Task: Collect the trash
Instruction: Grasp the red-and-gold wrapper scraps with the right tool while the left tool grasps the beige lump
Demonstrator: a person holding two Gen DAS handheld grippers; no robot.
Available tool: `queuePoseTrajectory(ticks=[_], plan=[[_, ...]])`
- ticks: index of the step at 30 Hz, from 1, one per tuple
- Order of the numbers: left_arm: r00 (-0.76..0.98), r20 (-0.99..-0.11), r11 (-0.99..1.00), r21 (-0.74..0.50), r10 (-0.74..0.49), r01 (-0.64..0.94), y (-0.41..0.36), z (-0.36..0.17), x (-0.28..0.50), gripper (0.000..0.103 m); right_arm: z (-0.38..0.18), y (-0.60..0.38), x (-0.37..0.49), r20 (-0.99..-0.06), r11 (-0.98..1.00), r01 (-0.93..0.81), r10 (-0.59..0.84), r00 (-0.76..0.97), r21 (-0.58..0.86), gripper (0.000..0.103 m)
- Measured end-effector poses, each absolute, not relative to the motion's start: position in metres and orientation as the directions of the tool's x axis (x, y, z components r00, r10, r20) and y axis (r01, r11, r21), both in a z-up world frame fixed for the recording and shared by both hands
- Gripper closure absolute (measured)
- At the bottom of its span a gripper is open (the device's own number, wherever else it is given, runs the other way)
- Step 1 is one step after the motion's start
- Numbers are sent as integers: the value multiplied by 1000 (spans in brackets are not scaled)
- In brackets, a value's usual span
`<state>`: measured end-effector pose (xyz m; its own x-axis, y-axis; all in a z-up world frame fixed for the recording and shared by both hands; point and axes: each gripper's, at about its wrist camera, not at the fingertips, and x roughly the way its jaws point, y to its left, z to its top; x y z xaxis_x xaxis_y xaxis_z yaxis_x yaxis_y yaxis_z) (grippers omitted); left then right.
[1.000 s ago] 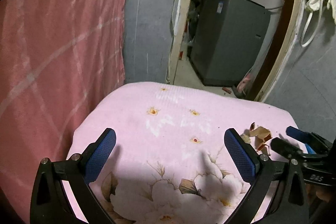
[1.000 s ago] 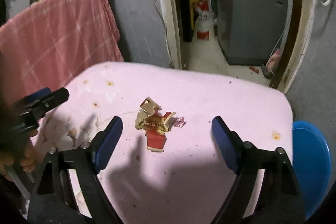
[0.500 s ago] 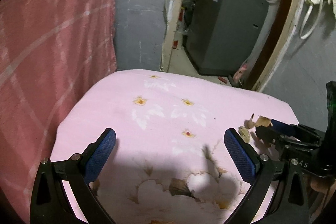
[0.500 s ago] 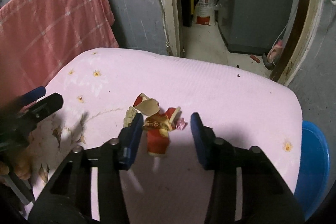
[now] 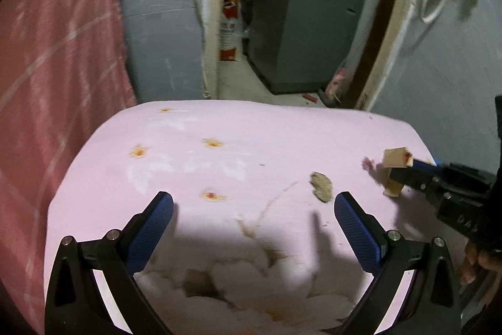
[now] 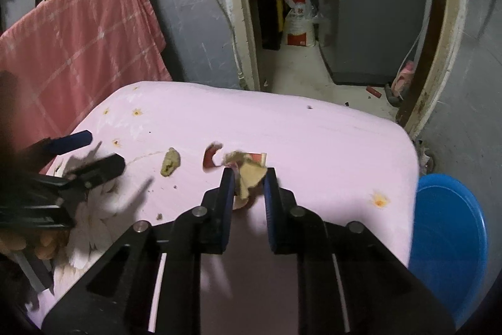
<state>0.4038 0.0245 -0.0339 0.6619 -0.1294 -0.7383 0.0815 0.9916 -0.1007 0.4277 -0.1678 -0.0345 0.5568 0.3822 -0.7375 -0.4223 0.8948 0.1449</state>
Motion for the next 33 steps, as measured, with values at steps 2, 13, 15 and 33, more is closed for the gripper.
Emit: queuePoseTrajectory(ticks=[2, 13, 15, 33], plan=[[647, -749, 989, -97, -145, 109, 14, -37, 407, 6, -33, -176, 424, -731, 897, -417, 383, 565, 148, 85], [577, -796, 971, -53, -182, 233, -27, -50, 417, 57, -29, -198, 412, -706, 890, -418, 414, 574, 182, 85], [571, -801, 969, -50, -183, 241, -33, -53, 419, 64, -29, -201, 410, -701, 888, -419, 422, 575, 191, 85], [622, -750, 961, -67, -225, 267, -45, -36, 400, 92, -20, -238, 377, -629, 875, -406, 474, 615, 263, 92]])
